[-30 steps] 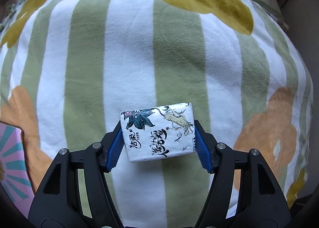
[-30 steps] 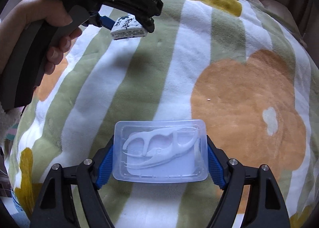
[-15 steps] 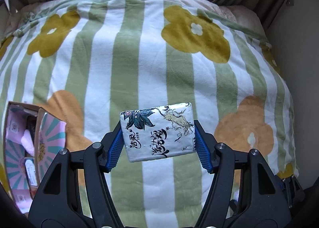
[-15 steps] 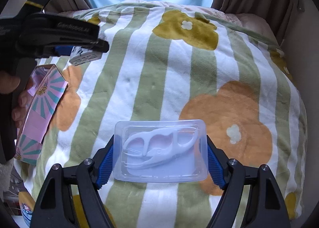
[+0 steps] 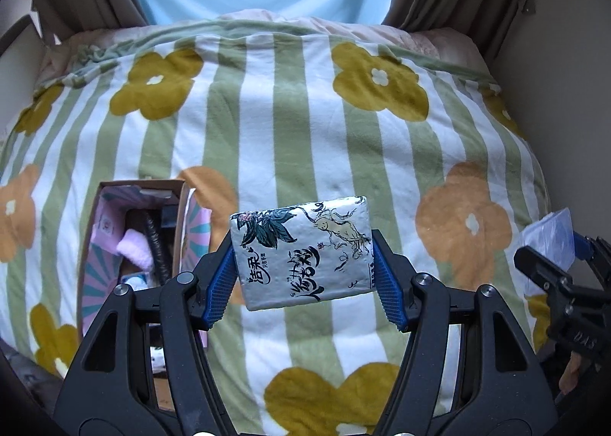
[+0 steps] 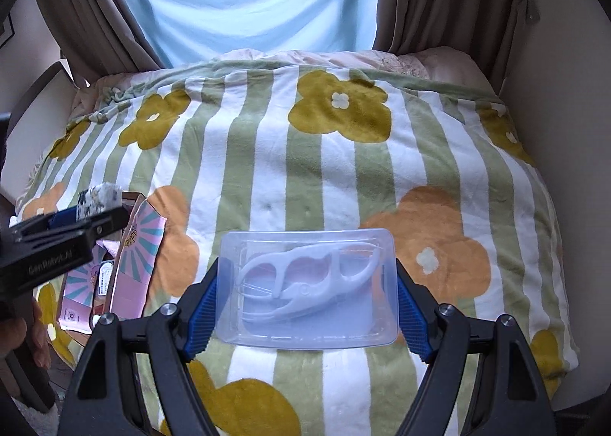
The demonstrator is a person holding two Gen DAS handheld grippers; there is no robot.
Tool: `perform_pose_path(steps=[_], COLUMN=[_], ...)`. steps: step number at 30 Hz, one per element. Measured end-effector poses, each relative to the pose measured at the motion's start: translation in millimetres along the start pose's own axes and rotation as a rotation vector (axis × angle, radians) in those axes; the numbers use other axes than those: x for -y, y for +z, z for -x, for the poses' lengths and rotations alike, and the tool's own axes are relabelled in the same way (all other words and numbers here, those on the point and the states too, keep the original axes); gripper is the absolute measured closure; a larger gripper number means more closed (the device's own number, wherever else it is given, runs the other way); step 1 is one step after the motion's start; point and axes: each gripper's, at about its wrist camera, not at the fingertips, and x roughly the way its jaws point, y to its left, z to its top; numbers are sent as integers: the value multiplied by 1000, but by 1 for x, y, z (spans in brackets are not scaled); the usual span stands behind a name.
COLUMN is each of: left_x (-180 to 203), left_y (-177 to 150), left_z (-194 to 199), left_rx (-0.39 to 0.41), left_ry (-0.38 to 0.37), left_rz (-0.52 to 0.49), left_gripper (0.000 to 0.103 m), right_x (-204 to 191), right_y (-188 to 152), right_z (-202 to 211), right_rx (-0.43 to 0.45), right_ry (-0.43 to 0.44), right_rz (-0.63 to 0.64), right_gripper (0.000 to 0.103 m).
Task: Organize objects
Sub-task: 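Lift the tissue pack and floss tray and carry both over the cardboard box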
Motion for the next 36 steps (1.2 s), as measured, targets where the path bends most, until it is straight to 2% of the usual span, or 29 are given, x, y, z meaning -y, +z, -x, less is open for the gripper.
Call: perform_pose_path(steps=[10,20,36], left_x=[-20,-46,-146], left_y=[-42,-50,-74], left_z=[36,46,69], left_rx=[24,48,73], left_ry=[-28,-19,72], left_rz=[11,38,213], left_gripper=[42,42,42], right_x=[-30,-52,-150], right_y=[-19,-17,10], right_z=[18,26,14], right_rx=[-4,14,15], right_ry=[-32,-41,66], right_rz=[1,25,183], right_gripper=[27,27,27])
